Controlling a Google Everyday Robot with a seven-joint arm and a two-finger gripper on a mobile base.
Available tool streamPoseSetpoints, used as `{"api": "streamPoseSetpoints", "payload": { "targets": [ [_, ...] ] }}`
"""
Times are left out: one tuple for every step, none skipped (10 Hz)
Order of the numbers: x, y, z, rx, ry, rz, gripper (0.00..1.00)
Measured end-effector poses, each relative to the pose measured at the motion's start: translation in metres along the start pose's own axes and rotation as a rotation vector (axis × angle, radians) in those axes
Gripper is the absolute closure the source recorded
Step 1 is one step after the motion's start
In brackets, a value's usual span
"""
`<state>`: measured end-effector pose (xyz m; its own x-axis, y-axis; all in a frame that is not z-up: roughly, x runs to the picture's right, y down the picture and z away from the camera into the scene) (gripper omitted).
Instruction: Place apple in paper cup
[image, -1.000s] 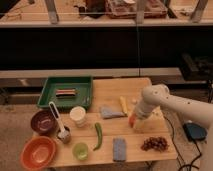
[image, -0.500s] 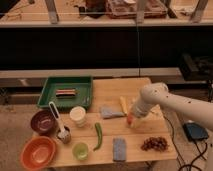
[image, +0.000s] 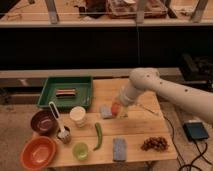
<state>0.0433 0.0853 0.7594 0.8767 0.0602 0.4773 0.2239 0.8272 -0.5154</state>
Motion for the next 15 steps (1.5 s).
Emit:
{"api": "streamPoseSetpoints", "payload": {
  "targets": [
    [-0.029,-0.012,0.004,-0.01,-0.05,-0.045,1.0],
    [-0.053,-0.021,0.011,-0.023,-0.094,-0.074,1.0],
    [-0.075,-0.028,0.017,-0.035,-0.134,-0.102,1.0],
    [-0.098,-0.034,0.023,-0.047,-0.172,-0.132,1.0],
    [-0.126,-0.042,0.03,-0.059,-0.215,-0.167,1.0],
    [-0.15,-0.049,0.034,-0.07,-0.251,-0.197,1.0],
    [-0.173,-0.053,0.037,-0.085,-0.278,-0.23,1.0],
    [-0.195,-0.055,0.04,-0.101,-0.298,-0.265,1.0],
    [-0.207,-0.055,0.044,-0.118,-0.305,-0.289,1.0],
    [-0.216,-0.054,0.051,-0.134,-0.306,-0.308,1.0],
    [-0.218,-0.053,0.059,-0.145,-0.301,-0.314,1.0],
    [-0.213,-0.052,0.069,-0.154,-0.295,-0.309,1.0],
    [-0.207,-0.053,0.073,-0.158,-0.289,-0.299,1.0],
    [-0.203,-0.054,0.075,-0.158,-0.284,-0.291,1.0],
    [-0.197,-0.054,0.077,-0.162,-0.277,-0.282,1.0]
  ]
}}
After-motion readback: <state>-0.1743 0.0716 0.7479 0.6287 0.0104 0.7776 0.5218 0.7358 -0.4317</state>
